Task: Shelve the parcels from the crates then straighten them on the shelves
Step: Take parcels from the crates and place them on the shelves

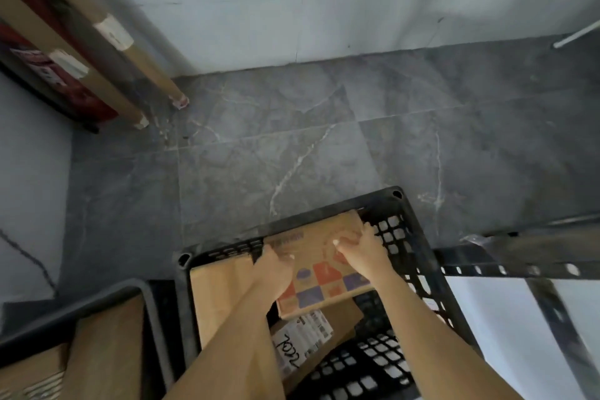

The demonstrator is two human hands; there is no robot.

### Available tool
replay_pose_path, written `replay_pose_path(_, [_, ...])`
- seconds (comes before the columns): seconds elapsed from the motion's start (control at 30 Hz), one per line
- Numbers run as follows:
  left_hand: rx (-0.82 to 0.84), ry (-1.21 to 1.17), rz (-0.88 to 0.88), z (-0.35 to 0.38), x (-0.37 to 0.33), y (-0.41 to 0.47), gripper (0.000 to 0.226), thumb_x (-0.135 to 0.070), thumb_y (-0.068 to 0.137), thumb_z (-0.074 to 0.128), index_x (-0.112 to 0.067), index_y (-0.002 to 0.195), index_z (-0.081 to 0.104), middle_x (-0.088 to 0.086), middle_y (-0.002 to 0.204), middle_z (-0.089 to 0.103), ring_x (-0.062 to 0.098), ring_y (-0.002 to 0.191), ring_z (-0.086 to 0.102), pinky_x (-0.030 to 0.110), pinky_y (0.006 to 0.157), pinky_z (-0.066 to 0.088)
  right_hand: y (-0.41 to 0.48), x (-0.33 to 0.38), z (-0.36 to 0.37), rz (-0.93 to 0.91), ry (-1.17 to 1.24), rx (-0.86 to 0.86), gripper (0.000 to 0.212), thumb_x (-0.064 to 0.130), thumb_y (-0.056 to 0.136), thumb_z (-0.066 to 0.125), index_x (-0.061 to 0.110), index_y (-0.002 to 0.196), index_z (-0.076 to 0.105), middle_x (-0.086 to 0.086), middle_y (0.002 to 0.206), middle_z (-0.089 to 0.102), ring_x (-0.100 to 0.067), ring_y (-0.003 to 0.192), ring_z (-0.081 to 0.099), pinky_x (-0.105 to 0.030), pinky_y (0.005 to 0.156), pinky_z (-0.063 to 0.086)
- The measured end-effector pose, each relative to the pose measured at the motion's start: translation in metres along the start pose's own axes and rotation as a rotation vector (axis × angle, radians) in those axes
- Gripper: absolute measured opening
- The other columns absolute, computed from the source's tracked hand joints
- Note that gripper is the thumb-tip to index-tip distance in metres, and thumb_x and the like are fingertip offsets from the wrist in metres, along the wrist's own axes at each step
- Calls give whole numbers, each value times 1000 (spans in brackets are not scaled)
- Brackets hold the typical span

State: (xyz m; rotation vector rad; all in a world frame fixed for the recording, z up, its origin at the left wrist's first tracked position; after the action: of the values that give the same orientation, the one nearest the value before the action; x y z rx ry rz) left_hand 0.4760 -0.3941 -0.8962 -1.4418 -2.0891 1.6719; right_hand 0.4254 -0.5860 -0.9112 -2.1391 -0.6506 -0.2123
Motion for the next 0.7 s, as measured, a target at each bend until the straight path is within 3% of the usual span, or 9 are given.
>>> replay_pose_path(0.07, [-56,-49,-26,9,6,14,64,-24,97,49,1,145,16,14,113,59,23,84,57,26,59,41,13,-7,6,0,-38,-44,97,64,82,59,15,153,15,-13,152,37,-35,134,41,-50,105,40])
replay_pose_path(0.13, [-99,-102,-69,9,8,17,62,-25,95,50,3,142,20,11,98,57,22,79,55,29,61,44,12,-7,3,-2,-43,-73,92,70,79,56,16,147,26,-11,143,46,-33,126,48,-49,99,45])
replay_pose_path(0.2, [-94,-171,-124,3,8,7,61,-32,94,50,1,140,28,15,112,58,28,92,59,35,77,51,-4,-2,-8,0,9,-68,88,73,79,54,14,141,33,-10,135,52,-30,120,52,-48,97,46])
replay_pose_path(0.27, [-104,-260,-148,-10,1,-14,61,-42,94,50,-2,138,37,15,117,58,26,90,61,35,80,53,-30,9,-29,-12,88,-67,82,71,83,52,12,137,35,-8,126,55,-27,111,55,-42,90,46])
replay_pose_path(0.33, [-132,-295,-149,-30,-13,-45,59,-51,93,45,-4,129,50,13,113,62,24,86,61,32,78,51,-68,26,-61,-36,154,-87,78,70,84,49,10,133,38,-7,117,55,-22,100,53,-37,82,41])
replay_pose_path(0.4, [-150,-321,-108,-54,-35,-82,61,-59,92,41,-2,110,58,12,99,66,27,85,61,33,80,50,-107,45,-98,-48,244,-130,75,74,81,50,11,122,42,-4,110,56,-20,97,54,-40,83,45])
replay_pose_path(0.5, [-199,-379,17,-99,-79,-147,53,-63,89,41,-10,91,47,7,75,59,26,72,63,37,66,50,-164,79,-153,-78,385,-189,65,71,79,57,12,104,46,-4,96,60,-20,87,63,-47,82,55])
replay_pose_path(0.63, [-242,-456,169,-160,-138,-238,25,-36,96,51,-17,88,36,3,85,53,22,78,57,40,68,48,-239,132,-219,-182,631,-144,62,51,77,73,15,120,47,-4,111,63,-19,91,69,-44,82,59])
replay_pose_path(0.7, [-199,-529,229,-187,-162,-275,18,-23,96,53,-18,107,39,1,104,55,21,95,56,37,78,48,-272,156,-250,-264,709,-97,76,49,74,77,18,136,46,-2,125,62,-19,104,66,-43,92,55])
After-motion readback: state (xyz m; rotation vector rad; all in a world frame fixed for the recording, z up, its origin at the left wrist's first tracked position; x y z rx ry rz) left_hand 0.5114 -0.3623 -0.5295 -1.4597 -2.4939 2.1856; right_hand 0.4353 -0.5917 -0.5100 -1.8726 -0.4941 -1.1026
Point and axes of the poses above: each hand's wrist, its own y-axis towards the middle knuckle, its own z-axis out of the palm, x = y × z, the point moved 4 cm from there along y, towards the middle knuckle
